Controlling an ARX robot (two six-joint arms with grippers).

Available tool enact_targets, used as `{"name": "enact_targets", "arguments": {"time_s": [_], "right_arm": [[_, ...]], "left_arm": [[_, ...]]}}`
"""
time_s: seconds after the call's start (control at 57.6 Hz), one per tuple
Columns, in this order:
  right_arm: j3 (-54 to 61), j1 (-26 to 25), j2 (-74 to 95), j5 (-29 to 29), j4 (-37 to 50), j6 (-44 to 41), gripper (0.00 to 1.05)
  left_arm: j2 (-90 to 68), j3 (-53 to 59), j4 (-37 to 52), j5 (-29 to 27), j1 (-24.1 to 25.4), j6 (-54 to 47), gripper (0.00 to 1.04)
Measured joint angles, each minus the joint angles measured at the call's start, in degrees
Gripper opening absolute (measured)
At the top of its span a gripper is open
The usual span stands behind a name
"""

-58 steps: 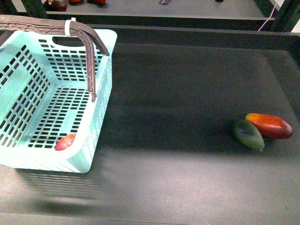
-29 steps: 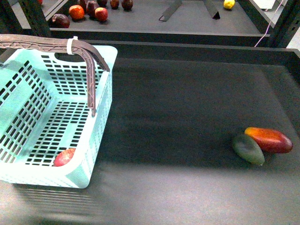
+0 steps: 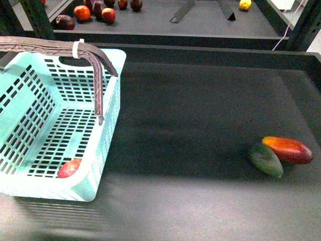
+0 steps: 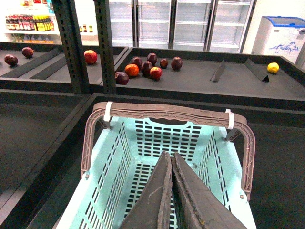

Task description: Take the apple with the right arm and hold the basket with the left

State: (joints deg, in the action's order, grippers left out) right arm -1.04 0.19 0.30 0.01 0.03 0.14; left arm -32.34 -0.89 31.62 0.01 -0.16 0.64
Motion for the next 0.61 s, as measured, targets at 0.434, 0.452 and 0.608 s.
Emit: {"name": "enact_targets", "arguments": {"time_s": [0.434,0.452,0.608], "right_arm": [[0.0,0.0,0.0,0.0,0.0,0.0,0.96],[0.0,0.0,0.0,0.0,0.0,0.0,0.96],[0.0,0.0,0.0,0.0,0.0,0.0,0.96]], "left_arm": [[13.8,0.0,-13.1,0.0,0.0,0.0,0.03],[14.3,0.0,-13.5,0.0,0.0,0.0,0.03],[17.5,0.0,-16.7,0.0,0.0,0.0,0.03]]}}
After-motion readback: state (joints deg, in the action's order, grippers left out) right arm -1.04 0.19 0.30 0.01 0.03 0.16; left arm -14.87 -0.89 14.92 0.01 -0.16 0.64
